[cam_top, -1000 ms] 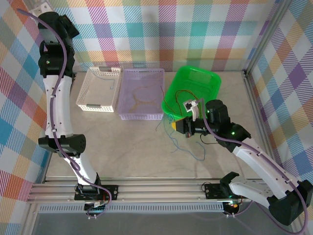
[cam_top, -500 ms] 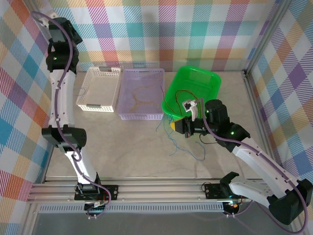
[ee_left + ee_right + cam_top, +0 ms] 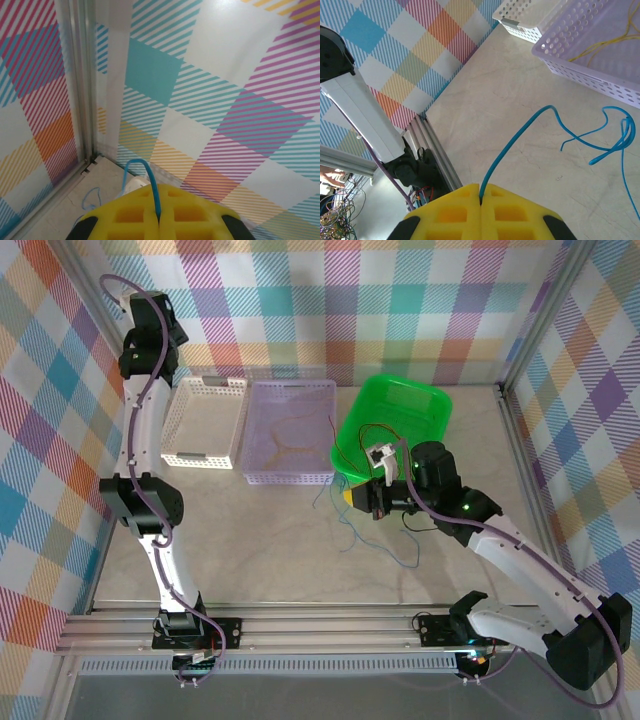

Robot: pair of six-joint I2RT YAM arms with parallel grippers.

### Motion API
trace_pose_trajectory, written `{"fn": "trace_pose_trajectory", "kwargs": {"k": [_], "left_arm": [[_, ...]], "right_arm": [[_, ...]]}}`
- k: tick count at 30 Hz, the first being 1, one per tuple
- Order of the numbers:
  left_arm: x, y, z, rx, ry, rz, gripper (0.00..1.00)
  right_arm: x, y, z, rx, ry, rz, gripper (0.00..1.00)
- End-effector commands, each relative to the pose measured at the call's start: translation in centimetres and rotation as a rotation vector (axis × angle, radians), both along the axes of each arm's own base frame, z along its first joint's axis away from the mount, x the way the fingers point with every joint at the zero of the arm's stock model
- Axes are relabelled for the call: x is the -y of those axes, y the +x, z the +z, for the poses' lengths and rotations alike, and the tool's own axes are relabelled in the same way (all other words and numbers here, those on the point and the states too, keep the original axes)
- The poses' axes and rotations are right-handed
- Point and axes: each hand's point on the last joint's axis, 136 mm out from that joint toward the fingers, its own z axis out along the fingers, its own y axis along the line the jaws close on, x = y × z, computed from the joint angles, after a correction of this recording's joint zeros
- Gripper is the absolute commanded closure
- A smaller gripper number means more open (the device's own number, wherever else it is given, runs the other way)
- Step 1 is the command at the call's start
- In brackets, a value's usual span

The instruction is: Untangle the cables

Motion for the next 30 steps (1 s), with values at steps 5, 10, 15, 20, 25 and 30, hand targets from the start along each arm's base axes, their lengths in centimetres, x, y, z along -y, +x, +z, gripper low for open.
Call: {"fn": "trace_pose_trajectory", "kwargs": {"k": [5, 10, 15, 20, 25, 30], "left_arm": [[3.5, -1.5, 4.8, 0.106, 0.01, -0.044, 1.0], [3.9, -3.1, 7.7, 0.162, 0.027, -0.051, 1.0], [4.3, -4.7, 11.0, 0.229, 0.035, -0.058, 1.0], [4.8, -5.9, 13.0, 0.269, 0.039, -0.07, 1.0], [5.5, -5.3, 11.4, 0.227, 0.035, -0.081, 1.0], [6.7, -5.0, 11.5, 0.235, 0.03, -0.109, 1.0]], "right_arm": [[-0.6, -0.3, 2.0, 0.041, 0.05, 0.027, 1.0], [-0.5, -0.5, 2.3, 0.05, 0.054, 0.026, 1.0], [-0.7, -0.7, 2.2, 0.048, 0.057, 0.032, 1.0], [-0.7, -0.8, 2.2, 0.05, 0.057, 0.037, 1.0], [-0.8, -1.0, 2.0, 0.047, 0.057, 0.041, 1.0], [-0.6, -1.1, 1.9, 0.048, 0.053, 0.039, 1.0]]}}
